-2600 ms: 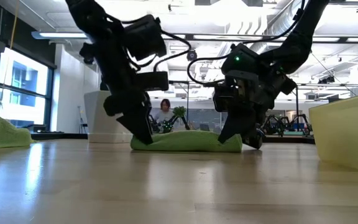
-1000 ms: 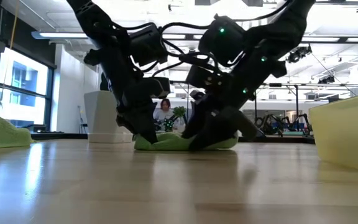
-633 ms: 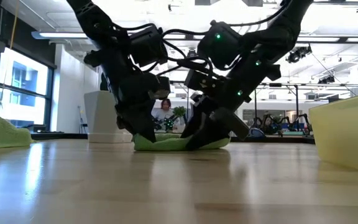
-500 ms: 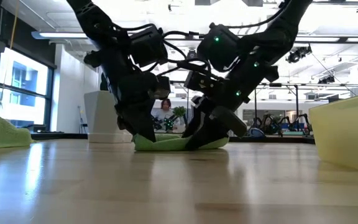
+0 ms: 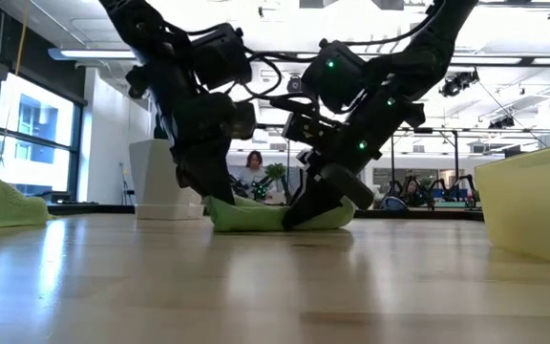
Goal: Roll microfiber towels into tight, uniform cylinder then place into a basket
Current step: Roll the green towel, then put the rolled green towel into the yellow bin
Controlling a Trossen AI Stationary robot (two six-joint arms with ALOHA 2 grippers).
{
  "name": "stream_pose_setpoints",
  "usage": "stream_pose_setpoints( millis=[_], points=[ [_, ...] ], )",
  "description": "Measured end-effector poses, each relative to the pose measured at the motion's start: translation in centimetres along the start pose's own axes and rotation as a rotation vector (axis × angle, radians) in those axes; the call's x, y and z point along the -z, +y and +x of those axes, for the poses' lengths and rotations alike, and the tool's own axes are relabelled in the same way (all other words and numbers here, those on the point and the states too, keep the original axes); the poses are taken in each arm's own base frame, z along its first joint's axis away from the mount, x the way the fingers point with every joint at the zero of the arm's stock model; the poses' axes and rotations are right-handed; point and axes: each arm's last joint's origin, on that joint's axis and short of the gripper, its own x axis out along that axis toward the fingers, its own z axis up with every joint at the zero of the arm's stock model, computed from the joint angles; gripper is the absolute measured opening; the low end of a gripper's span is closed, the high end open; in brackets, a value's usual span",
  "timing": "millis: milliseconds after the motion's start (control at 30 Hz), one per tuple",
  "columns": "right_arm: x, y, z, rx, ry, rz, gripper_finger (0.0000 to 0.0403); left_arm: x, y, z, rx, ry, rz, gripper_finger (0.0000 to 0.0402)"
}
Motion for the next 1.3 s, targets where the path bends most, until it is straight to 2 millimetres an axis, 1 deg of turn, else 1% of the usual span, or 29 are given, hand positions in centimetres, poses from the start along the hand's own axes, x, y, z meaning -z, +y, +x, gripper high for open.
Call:
stream_pose_setpoints(
  millis=[167, 300, 400, 533, 600, 733, 833, 933, 1100, 1167, 1300],
  points=[
    [-0.1, -0.1, -0.4, -0.004, 0.003, 0.033, 0.0010, -0.1, 0.1, -0.6, -0.098, -0.028, 0.004, 0.0115],
    [-0.3, -0.5, -2.1, -0.019, 0.057, 0.077, 0.0004, 0.2, 0.5, -1.8, -0.185, -0.003, 0.042, 0.0115],
    [-0.5, -1.0, -4.1, -0.055, 0.109, 0.149, 0.0003, 0.5, 0.6, -2.6, -0.248, 0.008, 0.040, 0.0115],
    [-1.5, -1.8, -7.6, -0.108, 0.084, 0.293, 0.0002, 0.4, 0.5, -3.7, -0.305, -0.024, 0.006, 0.0115],
    [-1.8, -1.5, -9.4, -0.134, 0.085, 0.341, 0.0001, 0.3, 0.4, -4.0, -0.311, -0.043, -0.008, 0.0115],
    [-2.6, -0.4, -13.1, -0.170, 0.056, 0.386, 0.0001, 0.3, 0.0, -4.2, -0.324, -0.070, -0.019, 0.0115],
    [-3.2, 1.3, -15.6, -0.197, 0.028, 0.400, 0.0001, 0.4, -0.3, -4.1, -0.349, -0.076, -0.013, 0.0115],
    [-3.5, 3.8, -17.6, -0.178, 0.012, 0.378, 0.0001, 0.5, -0.7, -4.1, -0.367, -0.087, -0.021, 0.0115],
    [-2.9, 9.3, -19.7, -0.135, 0.059, 0.272, 0.0001, 0.9, -1.8, -3.9, -0.396, -0.101, -0.007, 0.0115],
    [-2.7, 11.7, -20.5, -0.101, 0.036, 0.234, 0.0001, 1.0, -2.2, -3.9, -0.399, -0.103, 0.006, 0.0115],
    [-2.0, 15.2, -22.4, 0.000, -0.066, 0.240, 0.0000, 1.3, -3.0, -3.7, -0.391, -0.112, 0.000, 0.0115]
  ],
)
